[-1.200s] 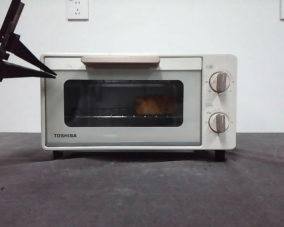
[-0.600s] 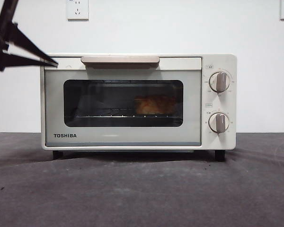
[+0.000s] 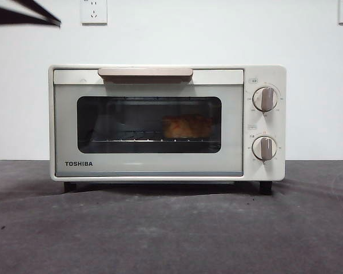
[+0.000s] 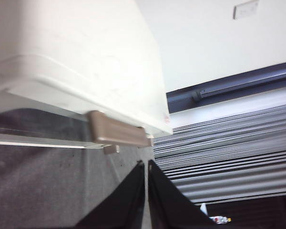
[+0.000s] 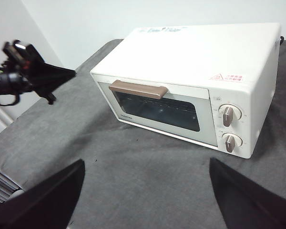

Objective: The left arm flap open the oven, the right arm pick bread and place it into oven, the left arm flap close the oven

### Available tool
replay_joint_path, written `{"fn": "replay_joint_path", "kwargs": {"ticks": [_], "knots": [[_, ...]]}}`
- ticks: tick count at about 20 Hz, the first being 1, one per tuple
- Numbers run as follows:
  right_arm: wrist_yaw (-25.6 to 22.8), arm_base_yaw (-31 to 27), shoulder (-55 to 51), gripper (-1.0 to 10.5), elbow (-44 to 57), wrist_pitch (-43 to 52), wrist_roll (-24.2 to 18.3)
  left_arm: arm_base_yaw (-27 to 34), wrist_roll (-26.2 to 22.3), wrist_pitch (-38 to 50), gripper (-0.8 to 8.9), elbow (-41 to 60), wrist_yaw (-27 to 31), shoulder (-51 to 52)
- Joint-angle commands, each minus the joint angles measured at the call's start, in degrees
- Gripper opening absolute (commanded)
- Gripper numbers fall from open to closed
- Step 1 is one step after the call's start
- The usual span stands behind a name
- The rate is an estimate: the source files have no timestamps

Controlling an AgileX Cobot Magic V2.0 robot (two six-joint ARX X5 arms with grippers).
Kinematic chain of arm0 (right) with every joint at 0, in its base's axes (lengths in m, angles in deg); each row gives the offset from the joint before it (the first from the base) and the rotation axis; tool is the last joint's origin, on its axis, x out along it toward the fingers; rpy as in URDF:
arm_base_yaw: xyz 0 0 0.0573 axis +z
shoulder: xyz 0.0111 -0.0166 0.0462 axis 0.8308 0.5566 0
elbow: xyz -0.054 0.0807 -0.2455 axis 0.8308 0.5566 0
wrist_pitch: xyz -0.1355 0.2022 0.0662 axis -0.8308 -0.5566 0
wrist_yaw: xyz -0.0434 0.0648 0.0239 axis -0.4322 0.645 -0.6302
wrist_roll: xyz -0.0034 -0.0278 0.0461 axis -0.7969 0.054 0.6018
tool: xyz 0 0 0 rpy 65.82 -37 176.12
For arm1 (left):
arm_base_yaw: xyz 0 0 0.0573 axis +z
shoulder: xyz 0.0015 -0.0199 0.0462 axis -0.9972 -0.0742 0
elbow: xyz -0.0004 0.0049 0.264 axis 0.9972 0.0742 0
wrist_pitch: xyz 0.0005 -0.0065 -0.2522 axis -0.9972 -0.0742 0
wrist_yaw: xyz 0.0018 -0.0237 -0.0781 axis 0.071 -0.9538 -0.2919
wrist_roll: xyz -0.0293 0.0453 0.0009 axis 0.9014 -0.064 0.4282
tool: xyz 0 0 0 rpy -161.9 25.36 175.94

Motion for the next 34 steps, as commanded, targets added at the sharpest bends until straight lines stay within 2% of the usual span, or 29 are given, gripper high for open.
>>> {"fn": "replay_joint_path", "kwargs": {"ticks": [1, 4, 8, 11, 14, 18, 19, 23, 34], "knots": [[0.48, 0.35, 0.20, 4.2, -1.07, 0.61, -1.01, 0.07, -5.31, -2.69, 0.16, -2.36, 0.31, 3.13], [1.84, 0.35, 0.20, 4.2, -1.07, 0.52, -2.49, 0.04, -11.80, -6.03, 0.16, -3.39, 2.19, 8.17], [1.95, 0.35, 0.20, 4.2, -1.07, -1.11, -5.57, -0.15, -24.35, -13.59, 0.16, -4.20, 5.97, 17.11], [1.99, 0.37, 0.20, 4.2, -1.07, -3.13, -7.48, -0.15, -33.64, -20.90, 0.16, -4.24, 11.13, 24.17], [2.60, 0.39, 0.20, 4.2, -1.07, -4.52, -10.23, -0.15, -40.87, -28.74, 0.16, -4.24, 15.21, 30.27], [2.75, 0.39, 0.20, 3.9, -1.07, -4.52, -13.31, -0.15, -48.63, -36.96, 0.16, -4.24, 15.89, 34.71], [2.78, 0.39, 0.20, 3.6, -1.07, -4.52, -13.86, -0.15, -49.55, -38.49, 0.16, -4.24, 15.96, 35.26], [2.56, 0.39, 0.20, 0.0, -1.07, -4.57, -14.23, -0.15, -50.10, -42.53, 0.19, -4.24, 15.98, 36.13], [2.36, 0.39, 0.17, 0.1, -1.07, -4.07, -13.99, -0.15, -49.66, -42.84, 0.20, -4.24, 15.96, 36.11]]}}
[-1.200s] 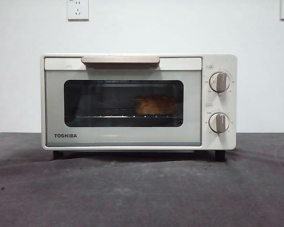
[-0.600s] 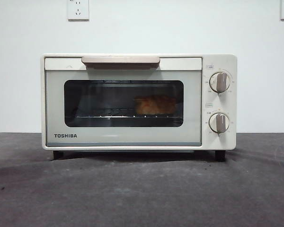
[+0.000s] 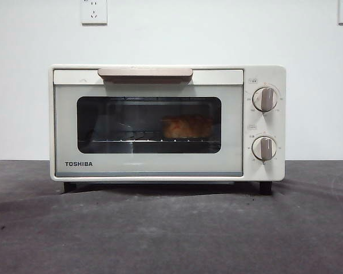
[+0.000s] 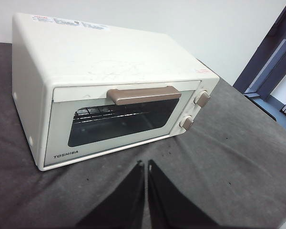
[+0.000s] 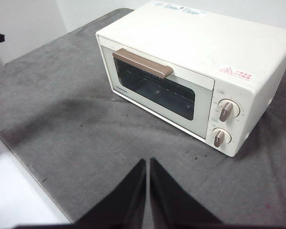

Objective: The left arm flap open the oven, the right arm pick bread and place it into oven, the left arm flap close the oven

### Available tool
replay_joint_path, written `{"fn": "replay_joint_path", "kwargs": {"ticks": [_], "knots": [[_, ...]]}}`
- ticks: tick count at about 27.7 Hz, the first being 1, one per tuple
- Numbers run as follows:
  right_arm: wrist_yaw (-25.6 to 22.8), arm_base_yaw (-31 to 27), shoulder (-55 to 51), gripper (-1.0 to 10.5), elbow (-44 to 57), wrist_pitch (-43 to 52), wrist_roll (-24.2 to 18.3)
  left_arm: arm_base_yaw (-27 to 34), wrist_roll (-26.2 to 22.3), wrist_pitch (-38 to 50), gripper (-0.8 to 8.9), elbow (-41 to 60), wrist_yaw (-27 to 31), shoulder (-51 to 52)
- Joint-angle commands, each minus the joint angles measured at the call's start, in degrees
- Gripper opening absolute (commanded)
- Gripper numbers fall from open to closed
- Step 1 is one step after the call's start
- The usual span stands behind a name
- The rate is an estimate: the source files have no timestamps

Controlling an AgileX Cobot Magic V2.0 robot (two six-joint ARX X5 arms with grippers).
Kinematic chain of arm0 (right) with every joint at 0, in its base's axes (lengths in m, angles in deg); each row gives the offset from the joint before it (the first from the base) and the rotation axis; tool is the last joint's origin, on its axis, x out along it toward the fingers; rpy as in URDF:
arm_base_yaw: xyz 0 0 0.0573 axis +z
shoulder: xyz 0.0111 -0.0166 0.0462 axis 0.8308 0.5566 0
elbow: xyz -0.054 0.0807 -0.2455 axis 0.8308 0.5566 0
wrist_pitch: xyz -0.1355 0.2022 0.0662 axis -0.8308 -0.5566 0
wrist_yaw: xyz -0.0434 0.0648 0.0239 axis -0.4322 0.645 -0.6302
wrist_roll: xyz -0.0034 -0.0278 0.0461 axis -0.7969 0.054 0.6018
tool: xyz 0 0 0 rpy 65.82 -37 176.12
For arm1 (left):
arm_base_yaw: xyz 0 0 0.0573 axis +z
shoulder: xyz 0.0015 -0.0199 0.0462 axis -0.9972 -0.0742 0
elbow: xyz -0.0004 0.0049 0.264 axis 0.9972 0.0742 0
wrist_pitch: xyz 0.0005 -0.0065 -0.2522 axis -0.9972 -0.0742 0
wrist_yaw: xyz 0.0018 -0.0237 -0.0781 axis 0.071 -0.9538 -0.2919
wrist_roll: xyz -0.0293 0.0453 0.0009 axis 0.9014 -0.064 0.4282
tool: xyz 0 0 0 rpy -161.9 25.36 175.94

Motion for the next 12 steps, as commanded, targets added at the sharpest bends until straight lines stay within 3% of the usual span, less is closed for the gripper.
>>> {"fn": "replay_joint_path", "kwargs": {"ticks": [1, 12], "knots": [[-0.22, 0.39, 0.17, 0.1, -1.07, 0.57, -0.26, -0.02, -0.83, 0.63, 0.20, -0.92, 0.09, 0.02], [-0.22, 0.39, 0.17, 0.1, -1.07, 0.57, -0.26, -0.02, -0.85, 0.76, 0.20, -0.79, 0.09, 0.07]]}}
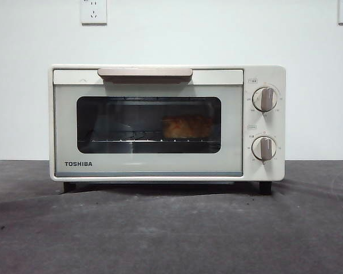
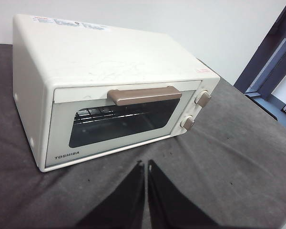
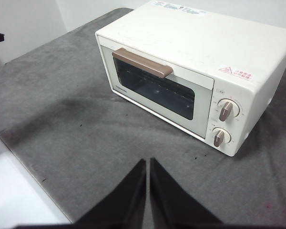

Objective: The left arm flap open the oven, the right arm pick bread and place it into oven, the left arm flap close the oven

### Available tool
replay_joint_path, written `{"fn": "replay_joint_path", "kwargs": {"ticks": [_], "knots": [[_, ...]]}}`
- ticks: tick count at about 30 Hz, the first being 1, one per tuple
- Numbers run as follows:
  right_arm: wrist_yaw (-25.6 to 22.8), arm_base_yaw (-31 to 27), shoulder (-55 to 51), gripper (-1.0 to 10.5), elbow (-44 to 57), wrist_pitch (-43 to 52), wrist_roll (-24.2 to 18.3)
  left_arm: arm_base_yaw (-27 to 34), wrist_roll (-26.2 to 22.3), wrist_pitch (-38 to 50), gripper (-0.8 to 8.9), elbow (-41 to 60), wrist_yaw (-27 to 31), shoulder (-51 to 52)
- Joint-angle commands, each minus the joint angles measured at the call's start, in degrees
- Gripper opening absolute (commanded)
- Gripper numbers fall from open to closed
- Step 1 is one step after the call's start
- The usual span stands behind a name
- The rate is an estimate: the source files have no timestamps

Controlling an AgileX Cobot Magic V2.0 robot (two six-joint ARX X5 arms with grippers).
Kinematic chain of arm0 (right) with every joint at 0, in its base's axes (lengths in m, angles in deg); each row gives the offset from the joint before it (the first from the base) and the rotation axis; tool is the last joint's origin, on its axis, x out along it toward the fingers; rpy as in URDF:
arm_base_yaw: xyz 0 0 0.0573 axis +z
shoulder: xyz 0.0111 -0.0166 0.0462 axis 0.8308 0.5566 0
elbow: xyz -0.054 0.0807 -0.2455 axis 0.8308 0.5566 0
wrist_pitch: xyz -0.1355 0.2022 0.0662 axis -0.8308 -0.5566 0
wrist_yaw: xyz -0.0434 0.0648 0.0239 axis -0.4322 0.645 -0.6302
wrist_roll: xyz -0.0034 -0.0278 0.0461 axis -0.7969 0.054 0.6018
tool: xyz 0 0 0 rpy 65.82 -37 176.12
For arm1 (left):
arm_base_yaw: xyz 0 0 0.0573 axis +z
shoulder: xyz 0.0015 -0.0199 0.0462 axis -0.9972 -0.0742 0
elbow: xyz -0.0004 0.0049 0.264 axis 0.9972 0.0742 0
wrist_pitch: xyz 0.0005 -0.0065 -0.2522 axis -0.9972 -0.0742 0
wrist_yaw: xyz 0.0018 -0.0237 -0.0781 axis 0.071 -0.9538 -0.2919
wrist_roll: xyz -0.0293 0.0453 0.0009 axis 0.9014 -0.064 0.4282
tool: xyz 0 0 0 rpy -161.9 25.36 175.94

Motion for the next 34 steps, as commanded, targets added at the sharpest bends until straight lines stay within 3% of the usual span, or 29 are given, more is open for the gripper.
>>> {"fn": "replay_joint_path", "kwargs": {"ticks": [1, 6, 11, 16, 22, 29, 34], "knots": [[-0.20, 0.39, 0.17, 0.1, -1.07, 0.59, -0.26, 0.00, -0.48, 0.74, 0.20, -0.72, -0.07, 0.07], [-0.22, 0.39, 0.17, 0.1, -1.07, 0.59, -0.26, 0.00, -0.48, 2.75, 0.20, 3.26, -0.07, 1.42], [-0.20, 0.39, 0.17, 0.1, -1.07, 0.59, -0.26, 0.13, -3.19, 14.60, 0.20, 15.91, 1.57, 7.04], [-0.20, 0.39, 0.17, 0.1, -1.07, 0.68, -0.26, 0.61, -3.54, 25.00, 0.20, 30.67, 13.33, 15.23], [-0.20, 0.39, 0.17, 0.1, -1.07, 1.68, -0.26, 1.14, -2.86, 25.81, 0.20, 38.14, 26.60, 20.37], [-0.20, 0.39, 0.17, 0.1, -1.07, 2.27, -0.26, 1.70, -2.86, 27.43, 0.20, 40.81, 33.66, 20.37], [-0.22, 0.39, 0.17, 0.1, -1.07, 2.27, -0.26, 2.21, -2.89, 27.82, 0.20, 42.38, 34.67, 20.37]]}}
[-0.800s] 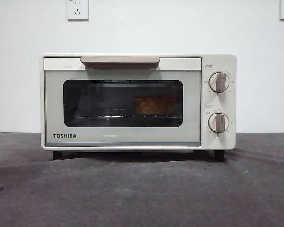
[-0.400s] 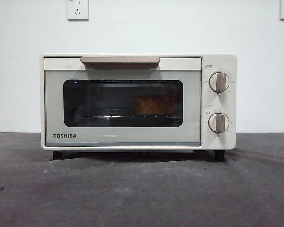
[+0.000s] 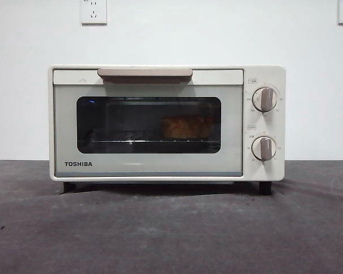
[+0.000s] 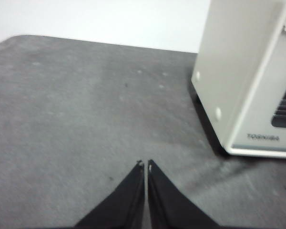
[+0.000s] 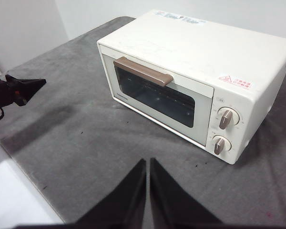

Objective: The left arm flap open the oven, the right arm pick bread and place it into oven, the left arm flap close the oven

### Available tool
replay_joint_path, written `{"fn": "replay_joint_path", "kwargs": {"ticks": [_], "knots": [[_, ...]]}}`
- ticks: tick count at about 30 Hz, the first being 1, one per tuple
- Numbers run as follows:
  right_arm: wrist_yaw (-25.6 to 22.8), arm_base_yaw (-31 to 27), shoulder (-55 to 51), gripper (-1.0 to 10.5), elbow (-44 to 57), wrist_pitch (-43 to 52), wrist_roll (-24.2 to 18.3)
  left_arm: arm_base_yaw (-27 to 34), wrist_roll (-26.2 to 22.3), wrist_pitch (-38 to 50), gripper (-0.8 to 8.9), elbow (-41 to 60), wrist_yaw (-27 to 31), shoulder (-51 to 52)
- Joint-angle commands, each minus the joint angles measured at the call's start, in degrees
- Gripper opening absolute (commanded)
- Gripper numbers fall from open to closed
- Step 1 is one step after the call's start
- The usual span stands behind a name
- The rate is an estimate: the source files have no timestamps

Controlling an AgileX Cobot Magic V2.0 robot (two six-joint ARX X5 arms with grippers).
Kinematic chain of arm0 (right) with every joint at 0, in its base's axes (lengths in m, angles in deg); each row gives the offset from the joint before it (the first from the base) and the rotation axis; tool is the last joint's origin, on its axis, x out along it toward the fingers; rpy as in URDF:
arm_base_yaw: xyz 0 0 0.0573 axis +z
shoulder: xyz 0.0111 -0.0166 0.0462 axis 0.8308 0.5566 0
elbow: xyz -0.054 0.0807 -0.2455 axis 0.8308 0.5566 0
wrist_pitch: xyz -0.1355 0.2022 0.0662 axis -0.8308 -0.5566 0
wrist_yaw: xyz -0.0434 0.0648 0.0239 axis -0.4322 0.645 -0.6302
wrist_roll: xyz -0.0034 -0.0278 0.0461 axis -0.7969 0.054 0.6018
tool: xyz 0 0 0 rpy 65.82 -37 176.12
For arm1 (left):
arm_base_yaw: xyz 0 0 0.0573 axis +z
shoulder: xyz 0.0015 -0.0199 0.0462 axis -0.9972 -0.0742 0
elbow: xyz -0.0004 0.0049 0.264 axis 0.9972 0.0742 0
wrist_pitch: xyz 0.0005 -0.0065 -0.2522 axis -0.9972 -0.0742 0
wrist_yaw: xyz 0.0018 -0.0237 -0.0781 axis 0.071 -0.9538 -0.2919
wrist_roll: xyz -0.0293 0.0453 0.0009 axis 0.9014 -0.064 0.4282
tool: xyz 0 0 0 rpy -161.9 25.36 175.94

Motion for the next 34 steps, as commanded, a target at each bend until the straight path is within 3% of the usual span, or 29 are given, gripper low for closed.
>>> {"fn": "replay_joint_path", "kwargs": {"ticks": [1, 30, 34], "knots": [[-0.20, 0.39, 0.17, 0.1, -1.09, 0.59, -0.26, 0.13, -0.28, -0.39, 0.20, 1.16, 0.02, 0.07], [-0.20, 0.39, 0.15, 0.1, -1.07, 0.74, -0.26, 0.13, -0.28, -0.28, 0.20, 1.16, 0.02, 0.07], [0.22, -2.58, -0.09, 0.1, 0.24, 1.25, -0.35, 0.13, -0.28, -0.28, 0.20, 1.16, 0.02, 0.07]]}}
